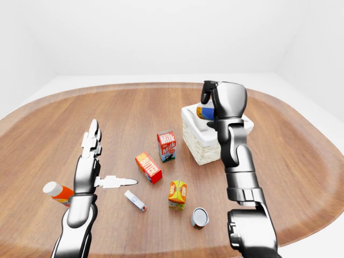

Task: Pick up the alphabet soup and the tomato sauce, and put them in the basket.

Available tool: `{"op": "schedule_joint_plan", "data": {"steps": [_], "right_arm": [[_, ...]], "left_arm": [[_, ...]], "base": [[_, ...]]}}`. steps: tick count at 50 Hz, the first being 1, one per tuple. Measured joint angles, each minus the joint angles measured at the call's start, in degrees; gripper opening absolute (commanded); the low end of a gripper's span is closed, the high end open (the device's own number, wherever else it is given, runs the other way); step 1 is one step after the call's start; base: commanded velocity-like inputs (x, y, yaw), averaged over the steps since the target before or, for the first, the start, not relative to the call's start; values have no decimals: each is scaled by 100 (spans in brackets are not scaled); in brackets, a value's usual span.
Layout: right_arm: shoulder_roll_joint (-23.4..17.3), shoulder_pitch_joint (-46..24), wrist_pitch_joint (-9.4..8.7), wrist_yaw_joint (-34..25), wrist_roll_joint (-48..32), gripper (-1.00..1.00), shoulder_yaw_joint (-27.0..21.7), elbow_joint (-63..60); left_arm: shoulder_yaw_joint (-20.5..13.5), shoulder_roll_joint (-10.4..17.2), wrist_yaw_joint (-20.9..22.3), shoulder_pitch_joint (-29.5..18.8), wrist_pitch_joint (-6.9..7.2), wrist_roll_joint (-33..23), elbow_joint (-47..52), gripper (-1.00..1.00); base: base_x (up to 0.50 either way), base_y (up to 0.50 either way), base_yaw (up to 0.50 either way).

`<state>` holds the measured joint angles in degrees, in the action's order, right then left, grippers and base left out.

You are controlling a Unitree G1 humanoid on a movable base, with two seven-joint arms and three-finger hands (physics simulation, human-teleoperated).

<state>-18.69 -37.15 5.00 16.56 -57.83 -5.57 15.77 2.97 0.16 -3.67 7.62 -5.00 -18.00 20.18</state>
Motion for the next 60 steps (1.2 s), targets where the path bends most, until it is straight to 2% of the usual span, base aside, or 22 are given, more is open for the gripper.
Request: {"op": "schedule_joint_plan", "data": {"steps": [34, 60], "right_arm": [[-132, -2092, 0, 1108, -377, -100, 516, 3966], [-118, -3037, 0, 1203, -500, -100, 709, 5514]], "left_arm": [[-2, 1, 18, 0, 0, 9, -12, 100], [-17, -1, 14, -21, 0, 31, -13, 100]], "base": [[0, 0, 0], [0, 0, 0]]}}
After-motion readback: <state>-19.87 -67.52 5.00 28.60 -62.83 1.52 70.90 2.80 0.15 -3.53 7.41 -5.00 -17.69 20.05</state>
